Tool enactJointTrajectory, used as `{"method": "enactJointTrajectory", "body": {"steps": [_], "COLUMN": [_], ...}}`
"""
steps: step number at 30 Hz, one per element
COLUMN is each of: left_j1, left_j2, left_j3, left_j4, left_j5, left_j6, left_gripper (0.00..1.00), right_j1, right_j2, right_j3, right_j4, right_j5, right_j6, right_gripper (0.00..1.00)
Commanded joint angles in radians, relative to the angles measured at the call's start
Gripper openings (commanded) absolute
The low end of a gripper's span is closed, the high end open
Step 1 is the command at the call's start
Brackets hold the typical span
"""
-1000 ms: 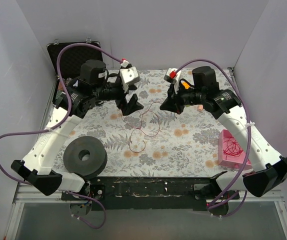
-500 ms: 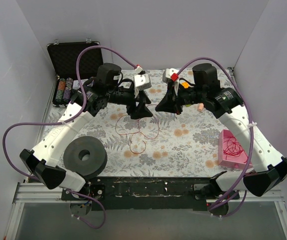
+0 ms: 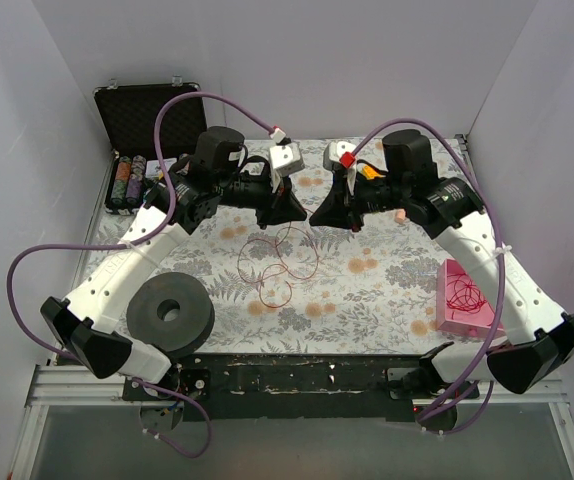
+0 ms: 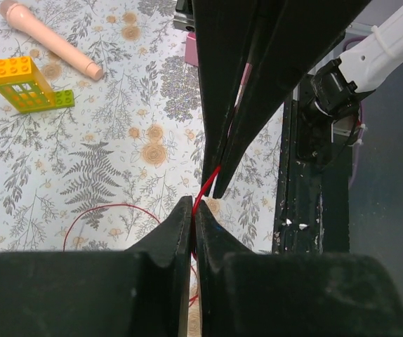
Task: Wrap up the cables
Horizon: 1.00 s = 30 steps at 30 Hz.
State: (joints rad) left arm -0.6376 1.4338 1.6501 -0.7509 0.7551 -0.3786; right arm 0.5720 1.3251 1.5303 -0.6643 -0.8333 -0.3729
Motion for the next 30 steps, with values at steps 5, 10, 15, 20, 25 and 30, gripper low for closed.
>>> {"method": "enactJointTrajectory", "body": {"steps": [5,10,15,20,25,30], "left_j1": [0.004,0.091,0.222,0.298,0.369,0.378], "left_j2": [-0.064,-0.122,-0.142,-0.119,-0.108,-0.145], "left_j3": [0.024,-0.032,-0.139,-0.15,-0.142,-0.188], "left_j4": [0.03,0.114,0.294,0.386,0.394,0.39], "left_j5": [-0.234,-0.627,-0.738,-0.741,-0.689,-0.662], "left_j6": [-0.117,-0.152,-0.109,-0.111,-0.125,-0.115], "left_gripper": [0.0,0.0,0.0,0.0,0.0,0.0], "right_j1": [0.003,0.003,0.102,0.377,0.46,0.477], "right_j2": [-0.069,-0.133,-0.138,0.012,0.274,0.512], "right_j3": [-0.065,-0.199,-0.494,-0.581,-0.501,-0.441], "right_j4": [0.17,0.432,0.912,1.018,1.065,1.205], "right_j5": [0.185,0.43,0.4,0.672,0.611,0.496], "right_j6": [0.136,0.51,0.952,1.031,1.202,1.327], "right_gripper": [0.69,0.87,0.88,0.88,0.83,0.81]}}
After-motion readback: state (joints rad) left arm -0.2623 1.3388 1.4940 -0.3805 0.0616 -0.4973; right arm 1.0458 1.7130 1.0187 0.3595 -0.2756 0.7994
